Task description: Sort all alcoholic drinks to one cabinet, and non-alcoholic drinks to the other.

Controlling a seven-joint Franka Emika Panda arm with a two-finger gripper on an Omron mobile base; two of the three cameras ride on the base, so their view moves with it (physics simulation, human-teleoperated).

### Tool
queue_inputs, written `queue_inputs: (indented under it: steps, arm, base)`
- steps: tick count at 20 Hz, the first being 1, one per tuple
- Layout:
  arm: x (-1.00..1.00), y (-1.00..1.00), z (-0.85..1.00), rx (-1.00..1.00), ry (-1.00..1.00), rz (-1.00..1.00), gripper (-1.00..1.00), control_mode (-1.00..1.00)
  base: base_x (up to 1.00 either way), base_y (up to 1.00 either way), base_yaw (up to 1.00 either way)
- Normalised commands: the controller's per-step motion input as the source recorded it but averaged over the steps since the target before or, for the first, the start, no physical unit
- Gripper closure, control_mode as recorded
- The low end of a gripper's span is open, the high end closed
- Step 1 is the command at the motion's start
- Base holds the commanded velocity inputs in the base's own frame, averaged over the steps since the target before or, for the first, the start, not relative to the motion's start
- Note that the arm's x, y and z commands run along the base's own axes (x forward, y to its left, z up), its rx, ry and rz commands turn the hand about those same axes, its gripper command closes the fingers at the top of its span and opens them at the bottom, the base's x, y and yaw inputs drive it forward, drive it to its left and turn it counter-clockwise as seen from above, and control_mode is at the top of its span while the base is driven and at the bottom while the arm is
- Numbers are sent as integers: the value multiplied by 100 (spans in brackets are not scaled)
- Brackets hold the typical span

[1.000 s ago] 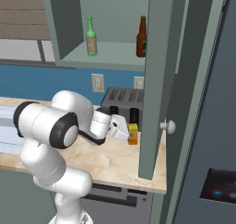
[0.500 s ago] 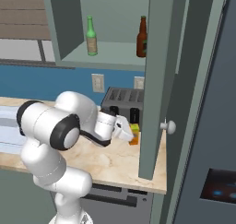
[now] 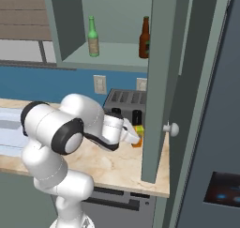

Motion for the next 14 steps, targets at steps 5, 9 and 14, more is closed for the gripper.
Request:
queue_inputs:
  steps: [5, 9, 14]
  arm:
    - [-7, -10, 0, 0, -5, 3, 100, -100]
    - [-56, -1, 34, 0, -17, 4, 100, -100]
    - [-83, 0, 84, 0, -23, 5, 100, -100]
  base:
    - [0, 0, 0]
    - [0, 0, 0]
    - [0, 0, 0]
